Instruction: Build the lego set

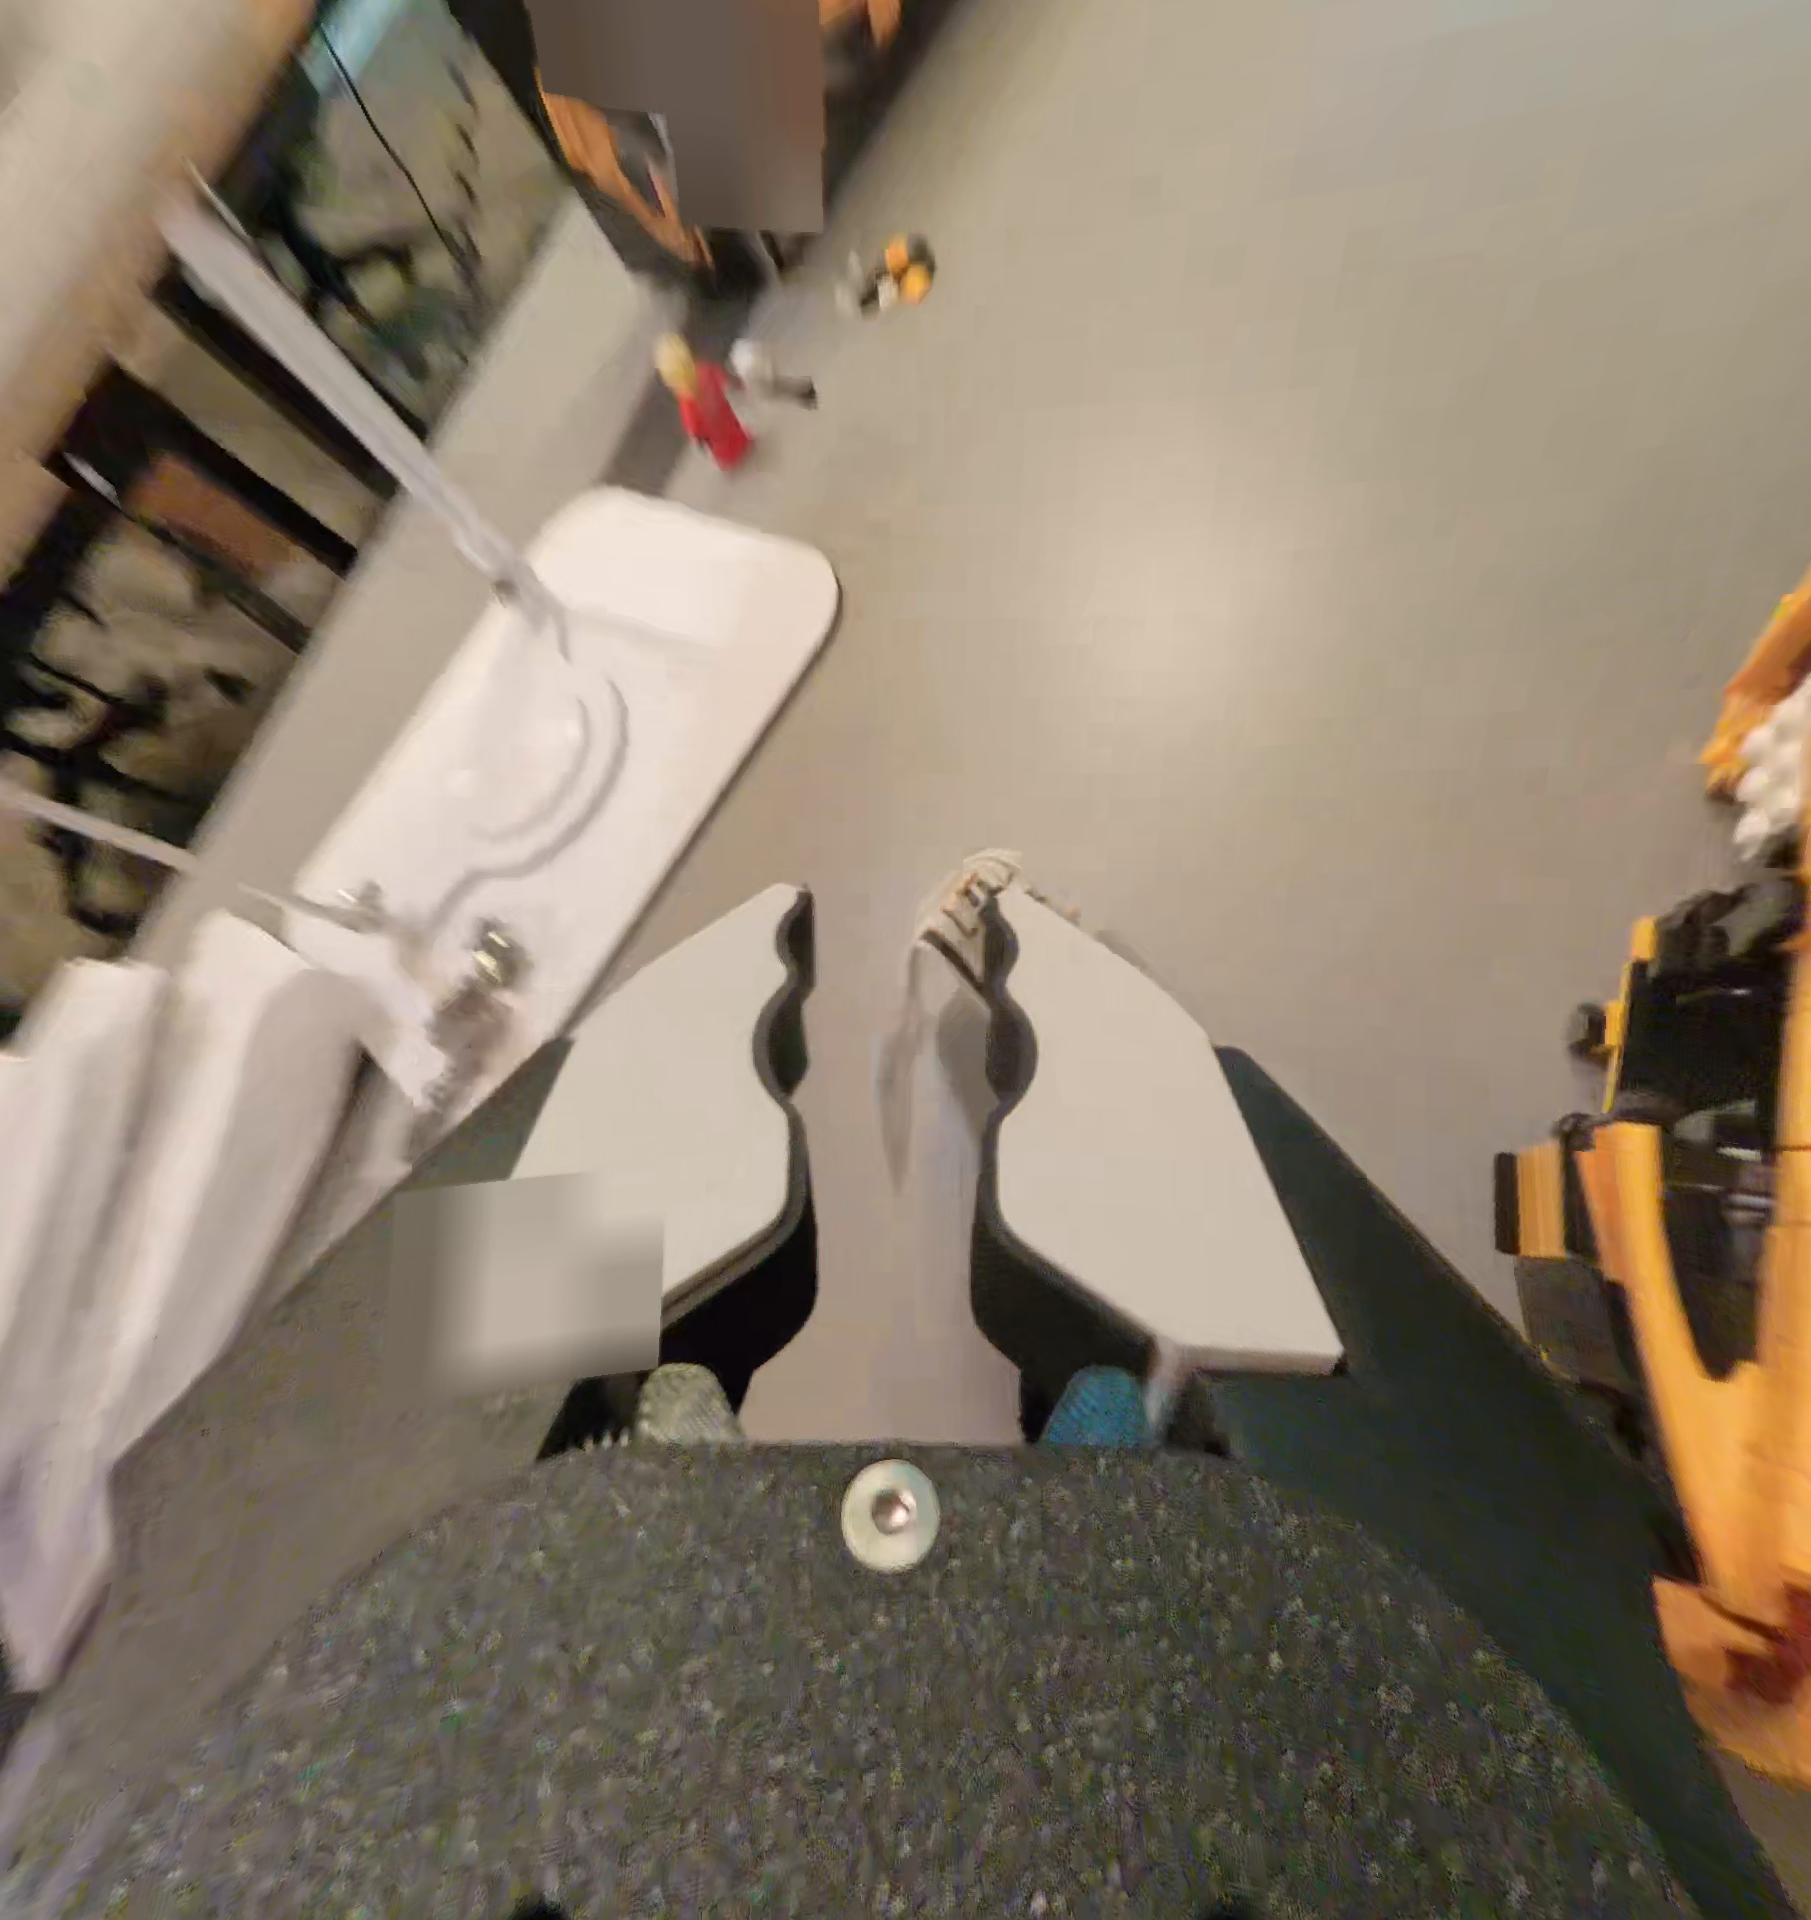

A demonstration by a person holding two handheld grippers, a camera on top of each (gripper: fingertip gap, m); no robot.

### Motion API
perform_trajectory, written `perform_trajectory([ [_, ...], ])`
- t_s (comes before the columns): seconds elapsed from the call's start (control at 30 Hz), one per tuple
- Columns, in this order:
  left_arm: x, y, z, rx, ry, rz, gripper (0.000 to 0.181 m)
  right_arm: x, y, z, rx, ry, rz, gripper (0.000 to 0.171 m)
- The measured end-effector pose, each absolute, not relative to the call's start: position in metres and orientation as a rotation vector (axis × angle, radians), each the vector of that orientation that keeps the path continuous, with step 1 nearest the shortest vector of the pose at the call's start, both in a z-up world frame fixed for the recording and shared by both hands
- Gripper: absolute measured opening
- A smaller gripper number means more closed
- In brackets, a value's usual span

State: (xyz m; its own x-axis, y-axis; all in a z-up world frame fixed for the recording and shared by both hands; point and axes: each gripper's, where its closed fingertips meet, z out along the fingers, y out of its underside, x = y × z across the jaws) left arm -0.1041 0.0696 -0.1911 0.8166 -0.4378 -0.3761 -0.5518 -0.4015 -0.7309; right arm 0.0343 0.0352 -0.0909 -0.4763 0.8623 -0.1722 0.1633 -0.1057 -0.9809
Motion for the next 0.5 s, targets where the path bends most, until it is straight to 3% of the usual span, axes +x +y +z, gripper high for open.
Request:
perform_trajectory([
  [0.1, -0.1, 0.062, -0.196, -2.07, 0.649, -0.042, 0.041, 0.032, 0.035, -0.1, -1.147, -1.644, 1.589, 0.0],
  [0.27, -0.093, 0.043, -0.159, -2.003, 0.488, -0.381, 0.049, 0.028, 0.034, -0.11, -1.161, -1.671, 1.563, 0.0],
  [0.5, -0.037, 0.008, -0.118, -1.889, 0.465, -0.73, 0.027, 0.024, 0.023, -0.099, -1.055, -1.624, 1.509, 0.0],
])
